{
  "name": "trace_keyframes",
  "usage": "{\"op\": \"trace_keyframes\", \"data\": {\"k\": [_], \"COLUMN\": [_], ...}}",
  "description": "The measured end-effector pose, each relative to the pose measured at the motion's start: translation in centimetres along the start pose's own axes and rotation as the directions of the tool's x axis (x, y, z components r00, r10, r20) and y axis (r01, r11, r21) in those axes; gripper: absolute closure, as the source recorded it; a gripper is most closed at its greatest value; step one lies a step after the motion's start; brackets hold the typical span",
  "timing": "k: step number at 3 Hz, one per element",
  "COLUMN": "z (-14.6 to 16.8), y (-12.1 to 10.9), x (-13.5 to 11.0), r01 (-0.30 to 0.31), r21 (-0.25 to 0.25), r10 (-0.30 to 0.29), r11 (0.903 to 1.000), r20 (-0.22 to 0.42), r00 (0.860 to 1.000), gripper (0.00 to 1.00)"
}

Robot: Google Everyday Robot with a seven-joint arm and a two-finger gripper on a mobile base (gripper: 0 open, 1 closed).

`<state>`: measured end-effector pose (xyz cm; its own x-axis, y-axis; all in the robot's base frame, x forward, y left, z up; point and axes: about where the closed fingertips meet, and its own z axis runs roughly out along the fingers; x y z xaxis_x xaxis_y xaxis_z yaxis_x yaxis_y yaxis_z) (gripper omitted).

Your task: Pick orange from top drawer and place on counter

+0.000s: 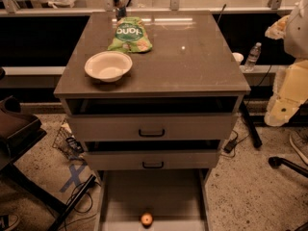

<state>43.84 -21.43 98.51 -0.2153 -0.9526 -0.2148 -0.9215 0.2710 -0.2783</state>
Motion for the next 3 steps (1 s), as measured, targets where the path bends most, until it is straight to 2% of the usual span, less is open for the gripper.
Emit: {"op": "trace_keyframes", "data": {"k": [2, 3], "z": [-0.9, 4.2], "y": [-0.6, 0.0], "x": [-0.2, 1.7], "r01": [-0.009, -0.018], "r21": [0.026, -0.035], "r10": [0.008, 0.022], "r11": [0.9996, 0.9992], "r20": [0.041, 0.137], "r00": [0.999, 0.990], "gripper": [0.00, 0.00]}}
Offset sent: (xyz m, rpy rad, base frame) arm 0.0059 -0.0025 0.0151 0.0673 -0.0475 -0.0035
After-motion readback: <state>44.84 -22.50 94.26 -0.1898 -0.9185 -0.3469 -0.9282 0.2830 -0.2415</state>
